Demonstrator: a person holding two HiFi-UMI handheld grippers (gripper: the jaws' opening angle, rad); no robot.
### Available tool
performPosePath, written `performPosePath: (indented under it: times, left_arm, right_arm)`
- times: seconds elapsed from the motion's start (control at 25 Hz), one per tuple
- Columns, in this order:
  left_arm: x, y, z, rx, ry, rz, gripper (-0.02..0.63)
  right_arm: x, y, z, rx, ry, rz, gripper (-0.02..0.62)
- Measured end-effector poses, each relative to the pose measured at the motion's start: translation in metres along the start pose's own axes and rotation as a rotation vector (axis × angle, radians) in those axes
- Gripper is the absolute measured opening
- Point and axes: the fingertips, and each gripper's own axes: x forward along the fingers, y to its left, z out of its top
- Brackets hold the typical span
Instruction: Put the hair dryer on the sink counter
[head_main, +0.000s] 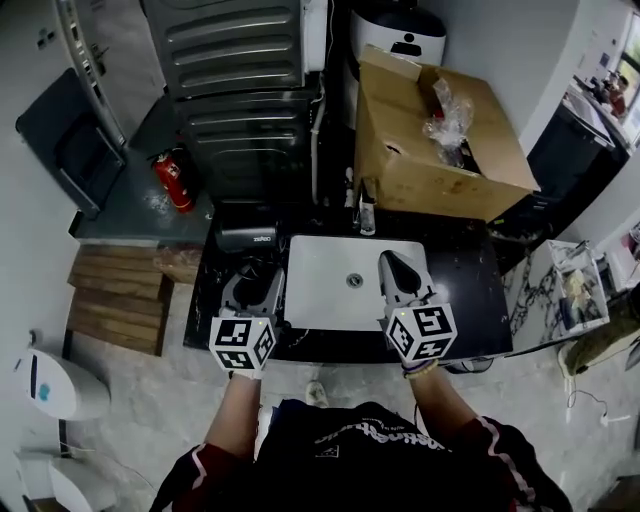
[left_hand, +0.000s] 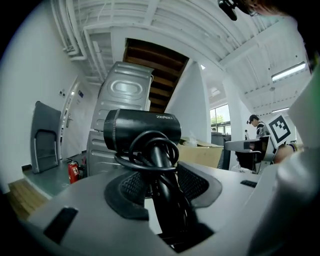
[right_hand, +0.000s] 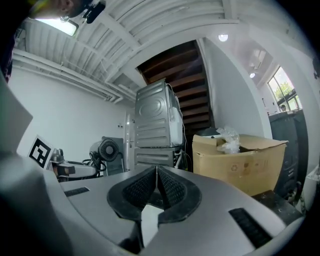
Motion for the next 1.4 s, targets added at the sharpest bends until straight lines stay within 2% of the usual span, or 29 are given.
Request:
performPosePath:
  times: [0.16, 0.48, 0.72, 0.84, 1.12, 1.4]
  left_arm:
    - [0.031, 0.03, -0.028, 0.017, 0.099, -0.004, 0.189]
    - [0.074, 0.049, -0.092, -0.048, 0.262, 0.046, 0.189]
    - [0.091, 0.056, -0.14, -0.134, 0.416, 0.059, 0.189]
    - [0.095, 0.061, -0.163, -0.139, 0.506, 0.065, 0.189]
    - [0.092, 0.067, -0.195, -0.214, 0.632, 0.088, 0.189]
    - [0.092, 0.069, -0.212, -0.212, 0.737, 0.087, 0.189]
  right_arm:
    - [0.036, 0.013, -0.01, -0.009, 0.019, 0.006, 0.041]
    - [0.083, 0.005, -0.06, 0.024, 0.074, -0.025, 0.041]
    - [0.096, 0.007, -0.098, 0.068, 0.14, 0.039, 0.041]
    - [0.099, 0.011, -0.107, 0.08, 0.155, 0.081, 0.04]
    - [0.104, 0.022, -0.117, 0.072, 0.18, 0.157, 0.041]
    - [0.105, 0.015, -0.123, 0.092, 0.191, 0.16, 0.041]
